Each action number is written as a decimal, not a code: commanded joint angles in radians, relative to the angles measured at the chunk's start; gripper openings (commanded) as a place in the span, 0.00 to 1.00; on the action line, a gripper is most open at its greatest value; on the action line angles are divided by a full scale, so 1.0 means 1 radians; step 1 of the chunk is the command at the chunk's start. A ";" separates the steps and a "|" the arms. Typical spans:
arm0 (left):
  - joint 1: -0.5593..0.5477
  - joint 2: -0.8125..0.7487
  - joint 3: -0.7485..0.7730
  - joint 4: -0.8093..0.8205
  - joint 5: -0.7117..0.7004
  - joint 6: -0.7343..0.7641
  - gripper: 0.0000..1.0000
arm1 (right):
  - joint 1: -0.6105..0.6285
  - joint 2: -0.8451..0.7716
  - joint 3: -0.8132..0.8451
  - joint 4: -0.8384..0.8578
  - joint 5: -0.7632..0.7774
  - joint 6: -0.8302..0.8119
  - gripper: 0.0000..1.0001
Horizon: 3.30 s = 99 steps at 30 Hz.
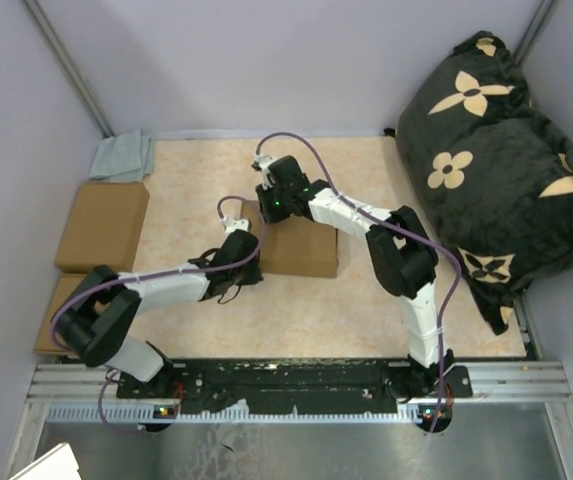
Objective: Fold the paper box
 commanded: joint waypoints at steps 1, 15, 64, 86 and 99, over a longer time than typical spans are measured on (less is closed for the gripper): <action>-0.030 -0.159 -0.057 -0.038 0.090 0.007 0.12 | -0.038 -0.041 0.021 -0.124 -0.005 0.056 0.13; -0.307 0.056 0.152 0.003 0.209 0.053 0.20 | -0.301 -0.309 -0.258 0.012 0.125 0.158 0.13; -0.352 0.087 0.447 -0.157 -0.128 0.185 0.27 | -0.248 -0.752 -0.513 -0.114 0.382 0.151 0.22; -0.209 -0.376 0.209 -0.696 -0.557 0.269 1.00 | -0.247 -1.420 -0.883 -0.337 0.384 0.257 0.99; -0.208 -0.440 0.191 -0.713 -0.585 0.237 0.99 | -0.247 -1.407 -0.908 -0.315 0.351 0.229 0.99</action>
